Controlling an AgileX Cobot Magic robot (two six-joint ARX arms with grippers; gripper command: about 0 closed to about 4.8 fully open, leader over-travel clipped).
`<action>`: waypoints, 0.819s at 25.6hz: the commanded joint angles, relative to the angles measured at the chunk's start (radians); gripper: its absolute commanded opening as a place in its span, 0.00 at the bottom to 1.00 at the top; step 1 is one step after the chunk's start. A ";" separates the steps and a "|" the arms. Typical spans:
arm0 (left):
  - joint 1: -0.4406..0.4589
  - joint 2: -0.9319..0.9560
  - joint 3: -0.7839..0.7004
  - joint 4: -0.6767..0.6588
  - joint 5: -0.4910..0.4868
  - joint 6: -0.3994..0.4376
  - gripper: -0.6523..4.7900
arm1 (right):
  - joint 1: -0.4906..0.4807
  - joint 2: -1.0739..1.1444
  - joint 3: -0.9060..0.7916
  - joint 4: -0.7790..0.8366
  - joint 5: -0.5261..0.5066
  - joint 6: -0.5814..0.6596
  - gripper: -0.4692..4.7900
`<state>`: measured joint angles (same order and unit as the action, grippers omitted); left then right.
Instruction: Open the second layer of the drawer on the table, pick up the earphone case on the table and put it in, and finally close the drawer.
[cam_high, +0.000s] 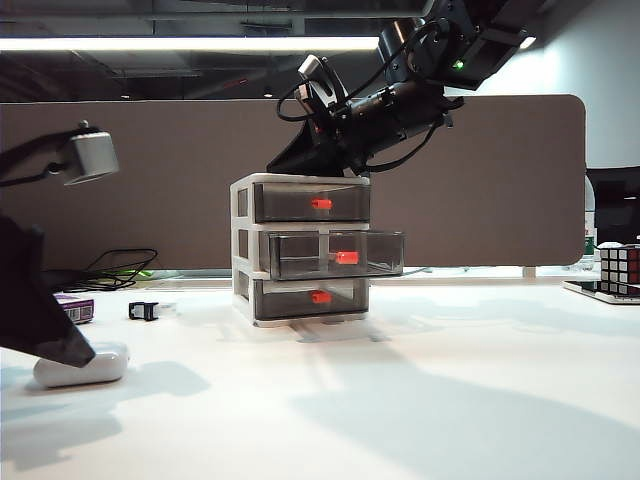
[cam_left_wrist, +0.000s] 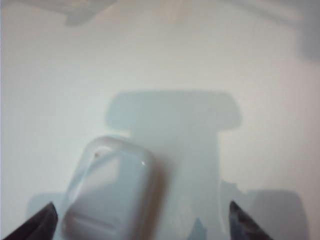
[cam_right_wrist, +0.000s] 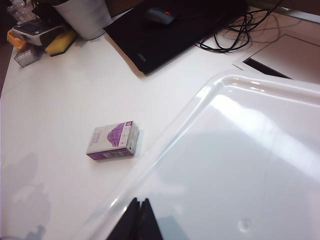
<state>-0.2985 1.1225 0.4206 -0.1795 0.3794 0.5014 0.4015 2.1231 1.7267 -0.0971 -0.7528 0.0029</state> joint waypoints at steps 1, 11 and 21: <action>0.002 0.025 0.002 0.067 -0.014 0.048 0.92 | 0.005 0.023 -0.018 -0.108 -0.008 0.011 0.08; 0.002 0.131 0.029 0.111 -0.047 0.132 0.90 | 0.005 0.023 -0.018 -0.109 -0.021 0.011 0.08; 0.002 0.248 0.089 0.087 -0.047 0.144 0.84 | 0.005 0.023 -0.018 -0.119 -0.035 0.011 0.08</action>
<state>-0.2985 1.3674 0.5117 -0.0624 0.3405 0.6357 0.4053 2.1227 1.7264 -0.1162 -0.7979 0.0029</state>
